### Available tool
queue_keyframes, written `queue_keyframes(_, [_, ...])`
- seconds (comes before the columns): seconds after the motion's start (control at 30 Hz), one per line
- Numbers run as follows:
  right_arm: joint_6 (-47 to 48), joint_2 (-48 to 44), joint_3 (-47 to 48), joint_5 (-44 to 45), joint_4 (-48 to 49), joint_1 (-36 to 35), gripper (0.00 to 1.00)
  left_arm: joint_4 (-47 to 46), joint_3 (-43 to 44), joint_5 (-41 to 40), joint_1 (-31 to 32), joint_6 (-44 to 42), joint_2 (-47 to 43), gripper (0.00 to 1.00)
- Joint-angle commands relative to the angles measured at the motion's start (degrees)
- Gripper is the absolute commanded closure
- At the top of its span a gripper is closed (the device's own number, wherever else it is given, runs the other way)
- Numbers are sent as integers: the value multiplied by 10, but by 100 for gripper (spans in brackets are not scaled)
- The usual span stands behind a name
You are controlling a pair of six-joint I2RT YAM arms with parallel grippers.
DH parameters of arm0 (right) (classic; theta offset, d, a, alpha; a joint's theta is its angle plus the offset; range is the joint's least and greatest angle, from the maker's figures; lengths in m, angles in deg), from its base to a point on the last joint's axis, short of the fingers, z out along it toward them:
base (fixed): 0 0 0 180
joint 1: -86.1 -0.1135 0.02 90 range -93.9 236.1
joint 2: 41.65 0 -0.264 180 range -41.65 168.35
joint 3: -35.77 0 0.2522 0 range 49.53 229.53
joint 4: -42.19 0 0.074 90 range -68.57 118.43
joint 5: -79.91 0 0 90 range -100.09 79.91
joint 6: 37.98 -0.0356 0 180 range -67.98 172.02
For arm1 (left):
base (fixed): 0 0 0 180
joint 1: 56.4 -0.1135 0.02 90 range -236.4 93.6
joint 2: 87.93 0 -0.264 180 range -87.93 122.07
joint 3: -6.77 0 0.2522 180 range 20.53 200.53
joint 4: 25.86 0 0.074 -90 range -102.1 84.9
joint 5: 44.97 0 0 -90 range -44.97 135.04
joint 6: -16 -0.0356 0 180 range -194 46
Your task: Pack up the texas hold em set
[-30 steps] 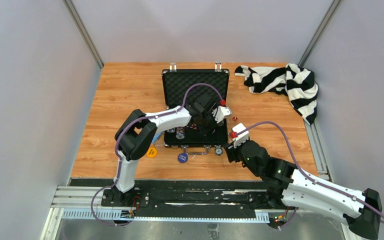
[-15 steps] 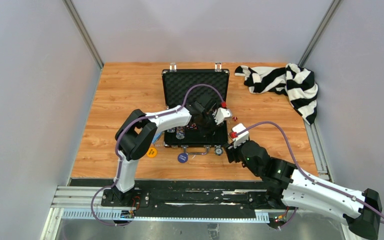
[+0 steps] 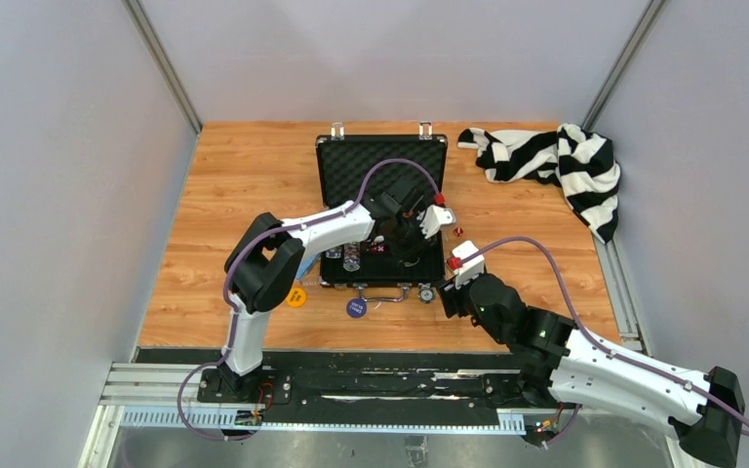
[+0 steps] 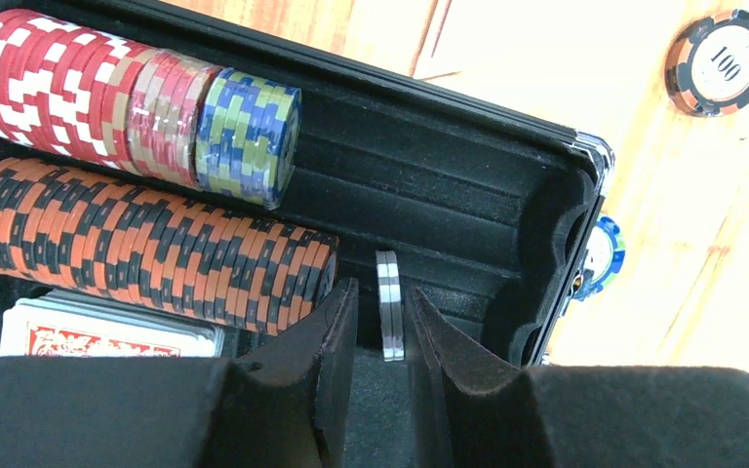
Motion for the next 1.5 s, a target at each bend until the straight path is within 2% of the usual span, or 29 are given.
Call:
queue_keyframes(0.0, [-2,1,-7,1,8,8,41,15,24,-10,-4,-6,5,71])
queue_keyframes(0.93, [-13,43,-34,-39,61,26,41,59,74,-59,-9,-22,-56,71])
queue_keyframes(0.97, [-14,51,-34,-43,68,30,42,52,72,-62,-10,-17,-66,71])
queue_keyframes(1.07, [-17,82,-30,-64,107,51,56,17,58,-97,-18,26,-97,71])
queue_keyframes(1.2, [-27,153,0,-118,171,104,80,-65,-9,-208,-40,116,-168,71])
queue_keyframes(1.27, [-26,205,26,-131,185,117,89,-107,-66,-254,-43,149,-212,65])
queue_keyframes(1.33, [-18,248,48,-142,199,118,95,-126,-116,-292,-46,183,-246,46])
queue_keyframes(1.37, [-17,270,56,-151,209,117,96,-120,-131,-314,-49,208,-258,42])
queue_keyframes(1.47, [-24,324,79,-182,211,118,99,-122,-183,-353,-66,288,-301,39])
